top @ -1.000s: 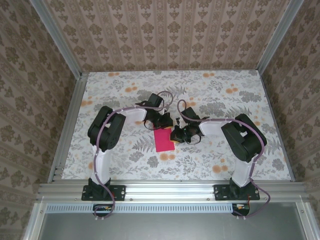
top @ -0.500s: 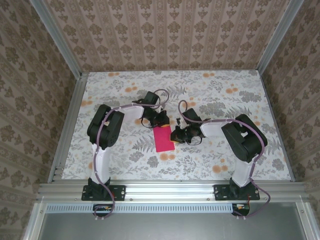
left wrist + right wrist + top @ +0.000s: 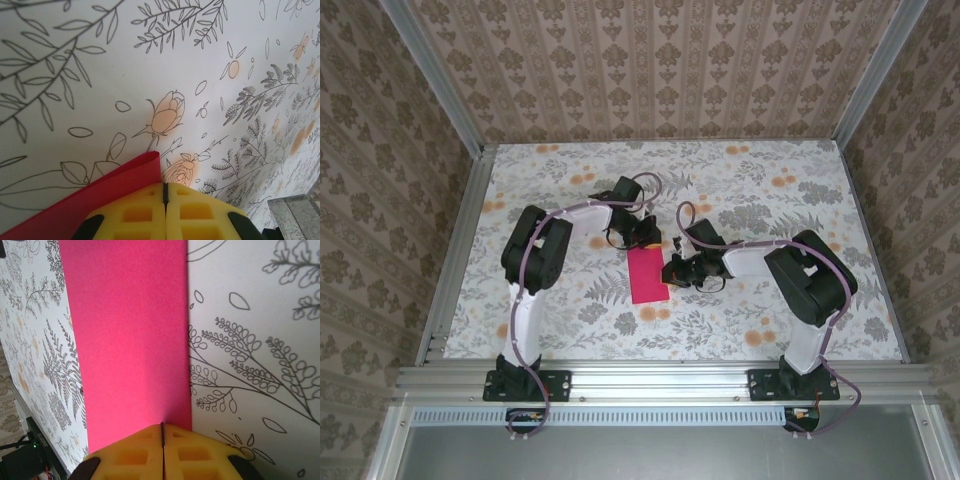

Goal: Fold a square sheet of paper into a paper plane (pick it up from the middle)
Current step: First fold in half a square sheet of paper at the center of the table.

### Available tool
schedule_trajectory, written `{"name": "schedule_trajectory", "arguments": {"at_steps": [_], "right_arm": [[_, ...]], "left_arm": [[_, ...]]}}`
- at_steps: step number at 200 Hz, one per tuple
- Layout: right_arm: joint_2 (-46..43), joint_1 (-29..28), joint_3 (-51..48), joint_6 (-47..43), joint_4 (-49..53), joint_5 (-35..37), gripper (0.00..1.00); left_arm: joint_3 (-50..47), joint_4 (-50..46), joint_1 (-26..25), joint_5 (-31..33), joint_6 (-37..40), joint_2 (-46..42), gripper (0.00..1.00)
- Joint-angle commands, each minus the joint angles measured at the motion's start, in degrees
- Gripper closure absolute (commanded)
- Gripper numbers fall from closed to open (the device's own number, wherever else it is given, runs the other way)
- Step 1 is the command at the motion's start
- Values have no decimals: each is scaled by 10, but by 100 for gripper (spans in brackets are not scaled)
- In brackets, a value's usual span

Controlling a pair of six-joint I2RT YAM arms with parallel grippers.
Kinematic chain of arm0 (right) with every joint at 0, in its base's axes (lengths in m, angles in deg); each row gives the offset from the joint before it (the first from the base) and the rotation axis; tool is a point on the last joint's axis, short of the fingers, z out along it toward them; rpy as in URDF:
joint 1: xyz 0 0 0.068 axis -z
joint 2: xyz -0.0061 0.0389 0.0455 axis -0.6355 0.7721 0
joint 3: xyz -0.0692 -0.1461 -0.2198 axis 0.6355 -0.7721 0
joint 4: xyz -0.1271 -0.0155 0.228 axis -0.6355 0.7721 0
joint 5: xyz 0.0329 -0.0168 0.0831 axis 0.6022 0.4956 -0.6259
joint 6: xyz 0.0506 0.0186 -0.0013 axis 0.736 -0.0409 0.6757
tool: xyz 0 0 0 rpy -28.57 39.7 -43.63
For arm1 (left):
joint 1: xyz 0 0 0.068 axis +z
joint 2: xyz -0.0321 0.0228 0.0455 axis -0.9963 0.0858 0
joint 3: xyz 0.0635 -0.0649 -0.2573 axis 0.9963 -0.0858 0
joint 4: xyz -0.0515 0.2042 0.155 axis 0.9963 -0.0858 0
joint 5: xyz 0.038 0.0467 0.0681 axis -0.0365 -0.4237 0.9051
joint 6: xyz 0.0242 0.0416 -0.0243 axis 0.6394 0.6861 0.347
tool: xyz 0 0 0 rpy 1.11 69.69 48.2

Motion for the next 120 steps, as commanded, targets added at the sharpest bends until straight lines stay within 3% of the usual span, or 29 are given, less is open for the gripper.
{"name": "schedule_trajectory", "arguments": {"at_steps": [1,120], "right_arm": [[21,-6,-45,-13,131,25,91],[11,-6,-58,-17,136,27,92]], "left_arm": [[17,5,20,46,20,28,94],[111,-32,34,34,49,74,94]]}}
